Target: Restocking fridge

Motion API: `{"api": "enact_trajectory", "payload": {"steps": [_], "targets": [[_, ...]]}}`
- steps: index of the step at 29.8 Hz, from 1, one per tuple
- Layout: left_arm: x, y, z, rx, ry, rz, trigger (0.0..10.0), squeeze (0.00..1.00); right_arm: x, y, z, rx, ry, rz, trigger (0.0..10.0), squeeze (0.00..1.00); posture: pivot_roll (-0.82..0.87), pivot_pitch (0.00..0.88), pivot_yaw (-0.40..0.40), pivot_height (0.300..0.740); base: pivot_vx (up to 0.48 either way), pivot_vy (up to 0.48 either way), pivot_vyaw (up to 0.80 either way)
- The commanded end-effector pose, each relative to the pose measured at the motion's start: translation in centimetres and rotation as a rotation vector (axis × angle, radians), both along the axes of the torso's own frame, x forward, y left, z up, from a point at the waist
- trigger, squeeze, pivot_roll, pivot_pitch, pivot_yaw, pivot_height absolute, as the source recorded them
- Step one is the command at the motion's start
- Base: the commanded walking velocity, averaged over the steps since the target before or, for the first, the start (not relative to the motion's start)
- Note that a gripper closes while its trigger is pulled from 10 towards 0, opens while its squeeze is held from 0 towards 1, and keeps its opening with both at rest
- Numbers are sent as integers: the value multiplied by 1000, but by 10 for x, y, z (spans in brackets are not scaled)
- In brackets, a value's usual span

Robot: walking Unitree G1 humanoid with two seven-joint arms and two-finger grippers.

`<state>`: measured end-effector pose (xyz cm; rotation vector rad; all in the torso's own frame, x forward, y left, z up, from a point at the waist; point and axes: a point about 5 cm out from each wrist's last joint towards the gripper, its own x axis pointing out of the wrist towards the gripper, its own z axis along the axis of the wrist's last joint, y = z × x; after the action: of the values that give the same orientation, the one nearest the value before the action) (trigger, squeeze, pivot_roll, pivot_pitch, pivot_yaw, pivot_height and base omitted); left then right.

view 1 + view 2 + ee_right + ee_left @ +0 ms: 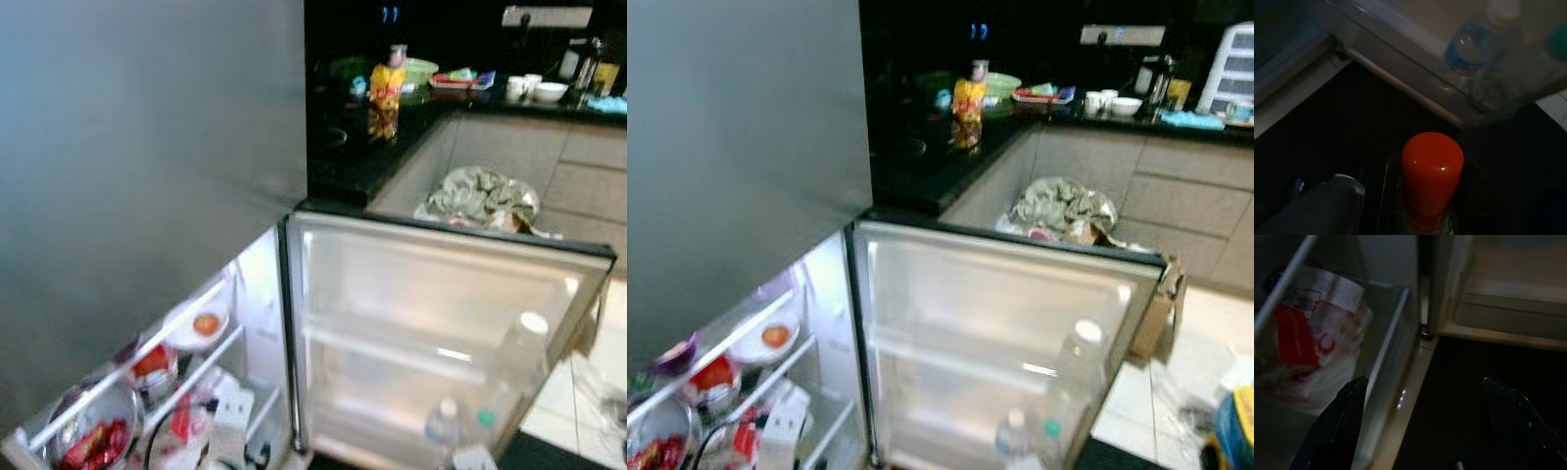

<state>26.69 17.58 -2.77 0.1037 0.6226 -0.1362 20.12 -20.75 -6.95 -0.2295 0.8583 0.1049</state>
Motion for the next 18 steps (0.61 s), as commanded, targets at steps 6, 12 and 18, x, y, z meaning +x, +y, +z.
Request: {"api": "enact_trajectory", "payload": {"steps": [6, 12, 18], "targets": [[-3, -1, -3, 13, 21, -23, 10000, 0, -2, -4, 0, 14, -5, -13, 10000, 0, -145, 54, 52, 740, 260, 0, -267], [-5, -1, -4, 13, 26, -34, 10000, 0, -4, -3, -1, 21, -3, -11, 10000, 0, -147, 53, 53, 740, 166, 0, -800], [-7, -5, -6, 22, 34, -78, 10000, 0, -6, -2, -2, 26, -6, -16, 10000, 0, -145, 57, 51, 740, 0, 0, 0]]}}
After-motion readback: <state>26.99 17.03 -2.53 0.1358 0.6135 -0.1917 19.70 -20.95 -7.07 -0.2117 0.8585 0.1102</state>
